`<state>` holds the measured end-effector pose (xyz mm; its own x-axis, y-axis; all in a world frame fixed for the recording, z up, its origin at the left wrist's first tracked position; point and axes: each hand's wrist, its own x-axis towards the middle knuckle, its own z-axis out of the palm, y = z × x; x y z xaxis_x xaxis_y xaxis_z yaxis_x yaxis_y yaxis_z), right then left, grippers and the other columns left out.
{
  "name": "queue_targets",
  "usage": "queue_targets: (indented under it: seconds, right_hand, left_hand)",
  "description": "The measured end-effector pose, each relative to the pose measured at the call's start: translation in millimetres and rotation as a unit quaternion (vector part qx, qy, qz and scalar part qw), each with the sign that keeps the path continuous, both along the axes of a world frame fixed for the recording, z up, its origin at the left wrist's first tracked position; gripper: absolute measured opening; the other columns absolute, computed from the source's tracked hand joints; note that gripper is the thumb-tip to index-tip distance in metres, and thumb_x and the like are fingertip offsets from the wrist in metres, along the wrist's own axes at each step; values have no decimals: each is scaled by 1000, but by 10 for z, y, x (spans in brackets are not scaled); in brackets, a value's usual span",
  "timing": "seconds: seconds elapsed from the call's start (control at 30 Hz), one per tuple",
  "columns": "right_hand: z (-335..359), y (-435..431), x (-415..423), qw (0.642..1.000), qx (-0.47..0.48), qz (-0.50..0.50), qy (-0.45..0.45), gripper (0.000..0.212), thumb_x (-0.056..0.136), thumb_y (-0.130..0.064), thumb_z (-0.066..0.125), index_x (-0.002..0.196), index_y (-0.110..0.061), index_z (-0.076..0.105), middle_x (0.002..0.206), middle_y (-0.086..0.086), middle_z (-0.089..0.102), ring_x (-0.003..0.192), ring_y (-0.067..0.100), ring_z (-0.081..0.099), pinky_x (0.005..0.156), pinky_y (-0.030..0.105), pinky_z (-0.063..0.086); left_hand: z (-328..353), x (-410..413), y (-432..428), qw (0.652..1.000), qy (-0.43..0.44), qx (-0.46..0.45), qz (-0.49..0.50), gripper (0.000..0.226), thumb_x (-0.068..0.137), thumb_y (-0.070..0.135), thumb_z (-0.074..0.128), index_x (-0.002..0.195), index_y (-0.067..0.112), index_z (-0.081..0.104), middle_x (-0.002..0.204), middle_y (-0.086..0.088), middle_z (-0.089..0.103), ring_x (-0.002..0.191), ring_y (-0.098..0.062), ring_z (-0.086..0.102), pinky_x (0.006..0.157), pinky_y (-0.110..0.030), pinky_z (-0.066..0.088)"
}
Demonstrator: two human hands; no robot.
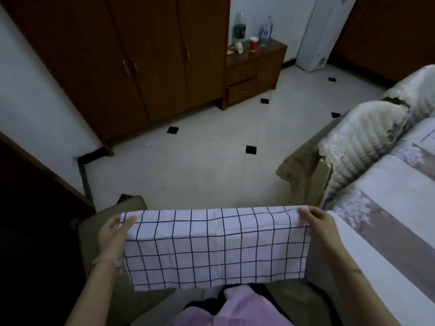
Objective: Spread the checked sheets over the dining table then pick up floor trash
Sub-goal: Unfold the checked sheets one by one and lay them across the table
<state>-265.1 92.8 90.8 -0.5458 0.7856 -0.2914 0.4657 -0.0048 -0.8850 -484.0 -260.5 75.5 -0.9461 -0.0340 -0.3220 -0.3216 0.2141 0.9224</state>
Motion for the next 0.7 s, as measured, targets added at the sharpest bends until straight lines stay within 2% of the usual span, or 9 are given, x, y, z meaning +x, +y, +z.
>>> queue_targets:
  seconds: [0.13,0.23,0.3,0.4,0.47,0.53,0.63,0.7]
  right_hand:
    - [85,283,-627,1000,-7,-10,18,14,91,-22,54,83,-21,64,78,1,60,68,16,52,55,24,39]
    - [54,563,-1086,999,-3,-12,39,16,93,-21,52,89,-10,63,83,2,60,76,15,54,62,26,42]
    - [-18,809,-1407,999,-17,-21,35,17,93,-20,52,89,-8,62,84,2,60,77,14,53,63,26,41]
    - [-184,1217,-1867,997,-48,-44,36,14,92,-19,54,82,-12,61,79,2,60,76,17,55,61,25,42]
    - [-240,1464,-2137,997,-56,-54,24,17,92,-20,54,81,-10,62,79,6,61,75,20,55,61,27,42]
    - [-226,1721,-2388,995,-62,-73,25,20,91,-19,54,79,-5,62,78,9,61,74,22,54,62,30,42]
    - [-126,2180,-2718,993,-61,-99,29,21,89,-19,56,73,-6,60,77,9,60,75,24,54,67,35,44]
    - [3,2503,-2869,991,-41,-121,36,20,88,-19,56,72,-7,59,73,9,57,71,24,51,66,36,43]
  left_hand:
    - [242,-611,363,999,25,33,3,6,87,12,62,89,18,60,85,4,61,79,-13,57,66,-26,46]
    - [297,-1095,690,999,31,39,-1,10,87,11,61,86,20,58,86,6,60,78,-8,57,66,-23,45]
    - [254,-1444,927,999,23,30,-3,12,87,12,62,83,23,59,89,3,62,83,-14,59,71,-27,49]
    - [171,-1932,1330,1000,2,3,-16,8,86,16,63,94,17,62,102,-9,64,94,-26,60,86,-40,51]
    - [180,-2230,1639,1000,-10,-5,-26,5,87,19,61,90,23,60,102,-9,63,91,-25,60,80,-40,51]
    - [235,-2520,2002,999,-16,6,-40,12,89,20,58,86,31,57,96,-4,61,85,-22,60,71,-36,51]
    - [333,-3001,2602,998,-5,18,-57,13,91,18,55,102,25,57,98,-4,61,81,-18,59,67,-30,49]
    - [418,-3314,3041,996,8,26,-84,25,91,16,54,117,16,55,106,-6,58,80,-13,57,68,-28,46]
